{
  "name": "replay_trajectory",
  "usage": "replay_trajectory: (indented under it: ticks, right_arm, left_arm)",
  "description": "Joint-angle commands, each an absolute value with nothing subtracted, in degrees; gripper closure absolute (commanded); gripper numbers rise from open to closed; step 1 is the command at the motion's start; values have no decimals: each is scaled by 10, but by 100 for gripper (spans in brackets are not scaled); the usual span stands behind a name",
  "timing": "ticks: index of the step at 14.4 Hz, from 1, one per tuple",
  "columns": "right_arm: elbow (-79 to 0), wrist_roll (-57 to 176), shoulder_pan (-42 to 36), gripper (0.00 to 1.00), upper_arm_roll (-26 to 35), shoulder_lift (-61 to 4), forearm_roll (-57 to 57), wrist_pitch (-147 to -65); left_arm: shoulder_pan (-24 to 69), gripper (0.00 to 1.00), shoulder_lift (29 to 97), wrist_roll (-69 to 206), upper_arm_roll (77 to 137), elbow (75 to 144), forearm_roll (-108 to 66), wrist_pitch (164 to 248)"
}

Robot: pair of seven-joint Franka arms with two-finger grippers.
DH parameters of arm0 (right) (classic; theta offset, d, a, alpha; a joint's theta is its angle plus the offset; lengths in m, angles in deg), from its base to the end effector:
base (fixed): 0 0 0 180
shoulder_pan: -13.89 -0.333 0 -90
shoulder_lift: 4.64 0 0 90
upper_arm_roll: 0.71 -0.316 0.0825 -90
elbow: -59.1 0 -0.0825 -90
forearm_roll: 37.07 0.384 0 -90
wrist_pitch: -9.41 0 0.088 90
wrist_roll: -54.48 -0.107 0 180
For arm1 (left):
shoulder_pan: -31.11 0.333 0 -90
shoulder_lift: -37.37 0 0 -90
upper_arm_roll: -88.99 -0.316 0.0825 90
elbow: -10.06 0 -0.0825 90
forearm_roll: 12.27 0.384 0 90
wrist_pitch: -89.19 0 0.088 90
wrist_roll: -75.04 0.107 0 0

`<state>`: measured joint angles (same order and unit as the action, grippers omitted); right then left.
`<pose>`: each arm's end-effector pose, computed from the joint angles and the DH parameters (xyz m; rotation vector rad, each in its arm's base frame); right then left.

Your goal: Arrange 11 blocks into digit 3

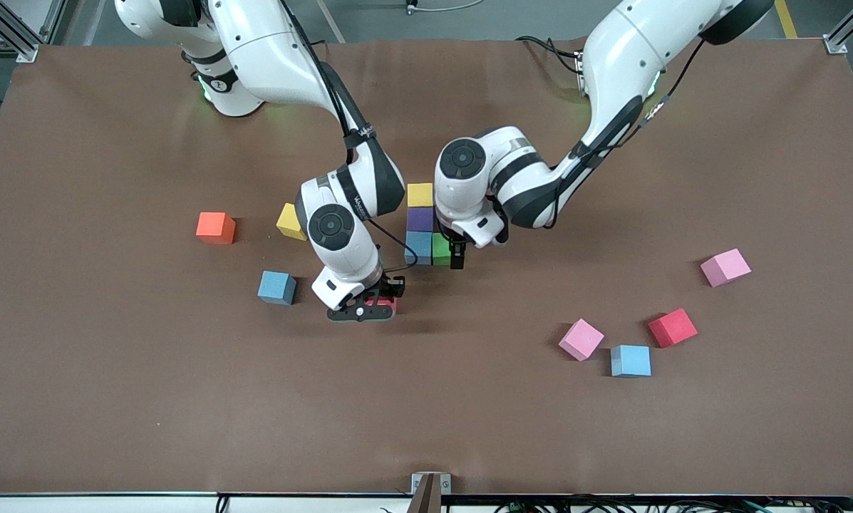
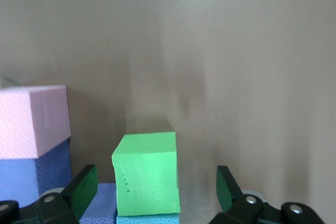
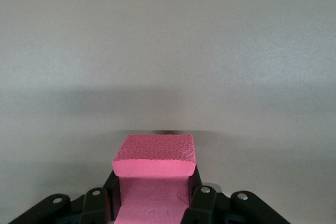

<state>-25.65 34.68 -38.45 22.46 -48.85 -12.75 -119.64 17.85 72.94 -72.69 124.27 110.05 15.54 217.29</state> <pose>0.5976 0.4084 0.2501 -3.0525 -0.0297 -0.0639 0.4783 -0.4592 0.2703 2.2652 2.1487 0.0539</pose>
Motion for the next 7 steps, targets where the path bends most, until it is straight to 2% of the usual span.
replay_trajectory:
  ticks: [1,7]
  right_arm:
    - [-219,349,-381,100,213,-503,-127,-1161]
    - [-169,314,-381,100,196,-539,-125,-1157]
  left_arm:
    - [216,0,678,-695,1245,1139,164,2167]
    - [323,0,686,-512,1244,1111,162,2148]
